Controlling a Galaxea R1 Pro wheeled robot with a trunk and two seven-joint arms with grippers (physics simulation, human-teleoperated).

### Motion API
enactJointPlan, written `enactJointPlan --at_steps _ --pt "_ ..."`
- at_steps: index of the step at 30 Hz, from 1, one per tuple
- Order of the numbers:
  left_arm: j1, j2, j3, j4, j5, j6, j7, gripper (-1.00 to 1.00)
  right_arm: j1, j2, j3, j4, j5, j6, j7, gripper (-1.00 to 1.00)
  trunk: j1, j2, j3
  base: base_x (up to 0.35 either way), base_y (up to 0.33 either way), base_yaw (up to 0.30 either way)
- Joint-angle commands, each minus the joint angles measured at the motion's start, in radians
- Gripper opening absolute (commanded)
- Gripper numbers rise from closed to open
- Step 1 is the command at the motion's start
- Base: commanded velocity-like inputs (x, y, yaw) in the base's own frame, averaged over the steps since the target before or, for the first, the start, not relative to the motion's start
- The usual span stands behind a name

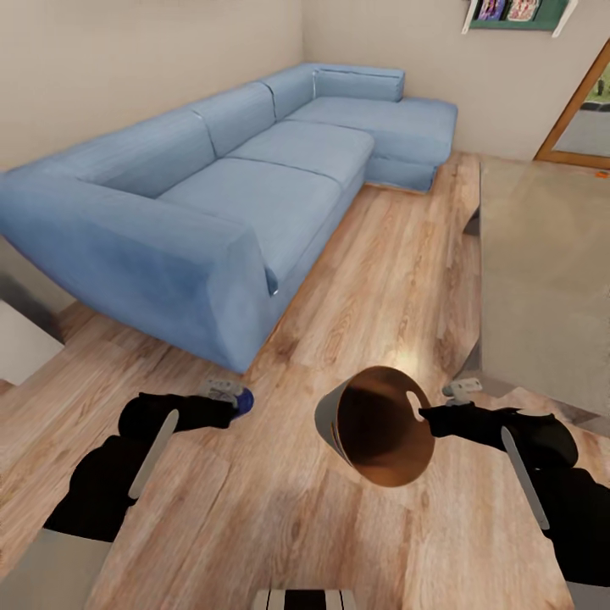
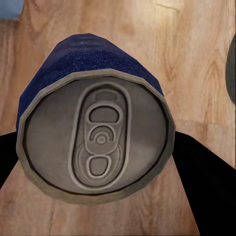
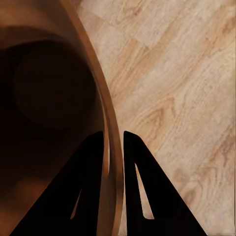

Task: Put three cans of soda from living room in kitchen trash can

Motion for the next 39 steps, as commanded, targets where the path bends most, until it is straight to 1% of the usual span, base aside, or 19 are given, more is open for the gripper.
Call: enactJointPlan --at_steps 1,3,5,6,8,9,10,11,12,13,15,16,17,18,19,22,25,34,39 --pt "0.000 0.015 0.000 0.003 -0.001 0.000 -0.032 -1.00 0.000 0.000 0.003 0.000 -0.025 0.008 0.004 -1.00 -0.004 0.007 0.003 0.000 0.000 0.000" --pt "-0.001 0.043 0.001 0.018 -0.001 0.000 -0.099 -1.00 0.000 0.000 0.006 0.000 -0.015 0.014 0.005 -1.00 -0.012 0.021 0.010 0.000 0.000 0.000" --pt "-0.003 0.098 0.000 0.075 -0.003 0.000 -0.258 -1.00 0.000 0.001 0.010 0.003 0.010 0.027 0.005 -1.00 -0.019 0.035 0.016 0.000 0.000 0.000" --pt "-0.004 0.112 0.000 0.092 -0.003 0.000 -0.300 -1.00 0.000 0.001 0.011 0.004 0.016 0.029 0.005 -1.00 -0.023 0.042 0.019 0.000 0.000 0.000" --pt "-0.010 0.155 -0.004 0.155 -0.006 0.000 -0.472 -1.00 0.000 0.001 0.013 0.007 0.030 0.033 0.006 -1.00 -0.031 0.056 0.025 0.000 0.000 0.000" --pt "-0.011 0.163 -0.005 0.166 -0.007 0.000 -0.514 -1.00 0.000 0.001 0.013 0.008 0.032 0.034 0.006 -1.00 -0.035 0.063 0.028 0.000 0.000 0.000" --pt "-0.014 0.178 -0.005 0.181 -0.008 0.000 -0.597 -1.00 0.000 0.001 0.014 0.008 0.035 0.035 0.006 -1.00 -0.038 0.070 0.032 0.000 0.000 0.000" --pt "-0.017 0.187 -0.005 0.186 -0.008 0.000 -0.637 -1.00 0.000 0.001 0.015 0.008 0.036 0.036 0.006 -1.00 -0.042 0.077 0.035 0.000 0.000 0.000" --pt "-0.027 0.204 -0.005 0.193 -0.009 0.000 -0.712 -1.00 0.000 0.001 0.022 0.009 0.038 0.036 0.006 -1.00 -0.046 0.084 0.038 0.000 0.000 0.000" --pt "-0.033 0.211 -0.005 0.195 -0.009 0.000 -0.748 -1.00 0.000 0.001 0.028 0.010 0.039 0.037 0.006 -1.00 -0.050 0.091 0.041 0.000 0.000 0.000" --pt "-0.058 0.231 -0.005 0.197 -0.007 0.000 -0.916 -1.00 -0.001 0.001 0.067 0.013 0.042 0.038 0.005 -1.00 -0.054 0.098 0.044 0.000 0.000 0.000" --pt "-0.063 0.234 -0.004 0.190 -0.007 0.000 -0.971 -1.00 -0.001 0.001 0.077 0.015 0.053 0.039 0.004 -1.00 -0.054 0.098 0.044 0.000 0.000 0.000" --pt "-0.065 0.236 -0.004 0.184 -0.006 0.000 -0.994 -1.00 -0.001 0.002 0.082 0.016 0.063 0.039 0.004 -1.00 -0.054 0.098 0.044 0.000 0.000 0.000" --pt "-0.067 0.237 -0.003 0.167 -0.004 0.000 -1.030 -1.00 -0.001 0.003 0.094 0.017 0.091 0.041 0.005 -1.00 -0.054 0.098 0.044 0.000 0.000 0.000" --pt "-0.069 0.238 -0.002 0.145 -0.002 0.000 -1.054 -1.00 -0.001 0.005 0.107 0.017 0.122 0.049 0.005 -1.00 -0.054 0.098 0.044 0.000 0.000 0.000" --pt "-0.071 0.237 -0.001 0.089 0.000 0.000 -1.084 -1.00 -0.001 0.020 0.124 0.018 0.161 0.056 0.005 -1.00 -0.054 0.098 0.044 0.000 0.000 0.000" --pt "-0.071 0.234 0.000 0.049 -0.001 0.000 -1.103 -1.00 -0.001 0.033 0.131 0.019 0.179 0.056 0.005 -1.00 -0.054 0.098 0.044 0.000 0.000 0.000" --pt "-0.072 0.223 0.000 0.008 0.000 0.000 -1.117 -1.00 -0.002 0.067 0.143 0.022 0.194 0.056 0.004 -1.00 -0.054 0.098 0.044 0.000 0.000 0.000" --pt "-0.072 0.178 0.000 -0.017 0.001 0.000 -1.118 -1.00 -0.005 0.083 0.160 0.026 0.196 0.056 0.004 -1.00 -0.054 0.098 0.044 0.000 0.000 0.000"
